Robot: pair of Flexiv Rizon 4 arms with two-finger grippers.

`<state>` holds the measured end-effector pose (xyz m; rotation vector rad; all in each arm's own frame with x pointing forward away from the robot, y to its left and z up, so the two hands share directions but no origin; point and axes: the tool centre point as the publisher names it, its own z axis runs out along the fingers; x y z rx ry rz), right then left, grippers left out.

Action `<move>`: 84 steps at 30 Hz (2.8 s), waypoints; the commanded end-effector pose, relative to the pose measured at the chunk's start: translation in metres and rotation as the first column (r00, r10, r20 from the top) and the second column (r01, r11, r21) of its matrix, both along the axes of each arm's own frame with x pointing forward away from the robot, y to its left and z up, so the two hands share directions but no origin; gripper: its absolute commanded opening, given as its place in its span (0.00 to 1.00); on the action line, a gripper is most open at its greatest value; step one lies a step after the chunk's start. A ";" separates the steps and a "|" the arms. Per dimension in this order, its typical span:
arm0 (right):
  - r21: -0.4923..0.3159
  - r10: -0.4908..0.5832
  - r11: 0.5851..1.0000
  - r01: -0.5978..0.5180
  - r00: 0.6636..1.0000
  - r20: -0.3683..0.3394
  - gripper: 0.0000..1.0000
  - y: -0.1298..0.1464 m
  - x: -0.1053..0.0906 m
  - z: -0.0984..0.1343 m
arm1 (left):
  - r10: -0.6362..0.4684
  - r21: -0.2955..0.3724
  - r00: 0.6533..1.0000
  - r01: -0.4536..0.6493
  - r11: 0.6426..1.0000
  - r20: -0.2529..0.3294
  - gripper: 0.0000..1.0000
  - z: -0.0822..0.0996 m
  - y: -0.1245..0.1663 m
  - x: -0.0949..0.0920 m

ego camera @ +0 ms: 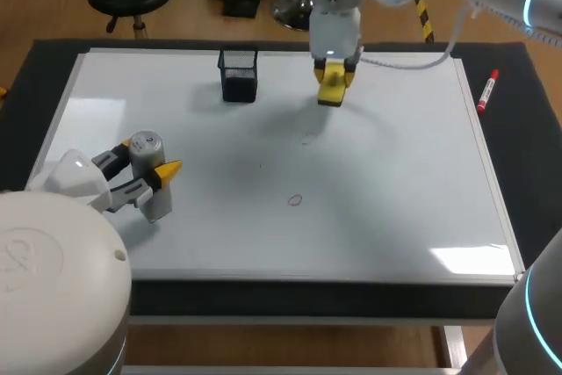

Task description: Pick up the inspection probe, press it on each red-marked spot on the whiteboard one by one, put down the probe, pick up the eraser, and wipe off all the red marks.

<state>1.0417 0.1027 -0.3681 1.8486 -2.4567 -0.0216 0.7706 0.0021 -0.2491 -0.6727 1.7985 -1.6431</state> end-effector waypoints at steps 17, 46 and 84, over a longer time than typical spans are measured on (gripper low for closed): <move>-0.006 -0.207 0.978 0.207 0.978 -0.010 0.00 -0.099 0.048 0.003 | 0.003 0.002 1.000 -0.003 1.000 -0.001 0.00 0.001 -0.001 0.001; 0.003 -0.259 0.966 0.259 0.966 -0.025 0.00 -0.123 0.052 0.003 | 0.003 0.002 1.000 -0.003 1.000 -0.001 0.00 0.001 -0.001 0.001; 0.003 -0.259 0.966 0.259 0.966 -0.025 0.00 -0.123 0.052 0.003 | 0.003 0.002 1.000 -0.003 1.000 -0.001 0.00 0.001 -0.001 0.001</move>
